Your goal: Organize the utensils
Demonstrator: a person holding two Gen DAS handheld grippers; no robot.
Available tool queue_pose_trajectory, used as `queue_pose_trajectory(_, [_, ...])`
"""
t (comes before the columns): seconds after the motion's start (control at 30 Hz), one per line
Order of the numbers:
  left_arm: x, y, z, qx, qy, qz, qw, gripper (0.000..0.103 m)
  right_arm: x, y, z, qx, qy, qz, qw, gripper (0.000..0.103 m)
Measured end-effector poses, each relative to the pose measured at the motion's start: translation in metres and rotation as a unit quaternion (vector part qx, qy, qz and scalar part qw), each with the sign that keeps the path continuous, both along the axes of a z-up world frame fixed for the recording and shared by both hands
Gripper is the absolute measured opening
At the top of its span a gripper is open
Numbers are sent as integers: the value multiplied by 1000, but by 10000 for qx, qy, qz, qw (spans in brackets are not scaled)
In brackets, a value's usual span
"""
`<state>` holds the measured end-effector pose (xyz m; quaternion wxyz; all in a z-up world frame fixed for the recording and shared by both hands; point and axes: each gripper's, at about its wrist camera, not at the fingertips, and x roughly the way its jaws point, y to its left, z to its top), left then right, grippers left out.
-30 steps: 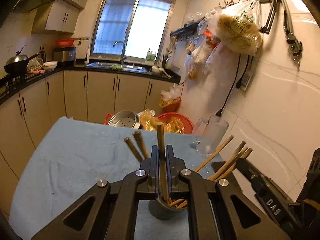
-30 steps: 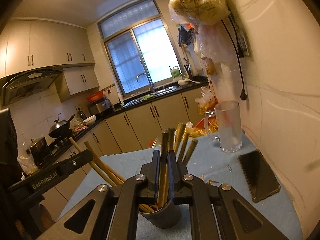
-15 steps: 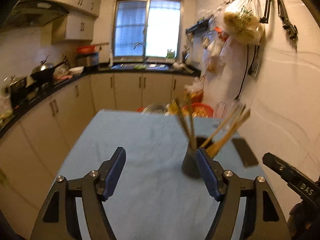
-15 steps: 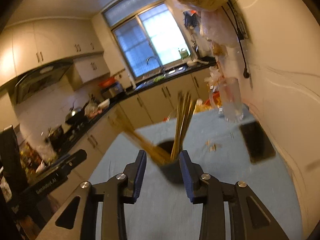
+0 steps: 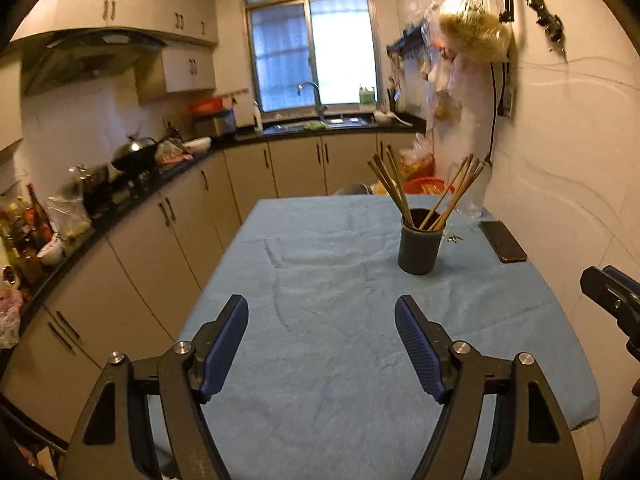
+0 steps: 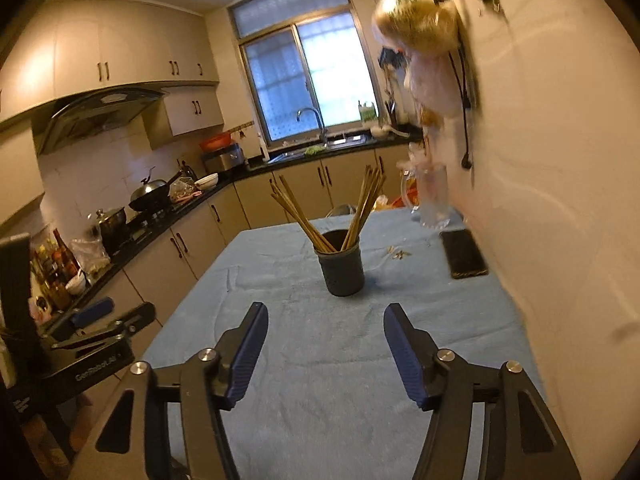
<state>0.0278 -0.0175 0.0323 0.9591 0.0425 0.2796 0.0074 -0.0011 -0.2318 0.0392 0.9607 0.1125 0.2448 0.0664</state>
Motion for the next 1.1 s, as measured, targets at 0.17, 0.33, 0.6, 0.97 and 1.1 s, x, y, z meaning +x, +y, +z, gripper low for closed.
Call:
queue_pose_trajectory(0.17, [-26, 6, 13, -151, -79, -28, 9999, 80, -35, 1, 9, -98, -170, -127, 9997, 68])
queue_pose_trajectory(0.33, [-40, 6, 25, -5, -248, -64, 9997, 82, -53, 2, 11, 16, -211, -170, 9996, 68])
queue_pose_trajectory(0.6, [-50, 5, 33, -20, -413, -53, 9991, 87, -60, 2, 19, -39, -338, -134, 9993, 71])
queue_pose_trajectory(0.97, [-44, -2, 24, 86, -278, -49, 9996, 90, -56, 9, 18, -218, -154, -68, 9996, 76])
queue_pose_trajectory(1.1, [-42, 0, 23, 78, -269, -44, 9996, 90, -56, 13, 19, -304, -137, -58, 9994, 76])
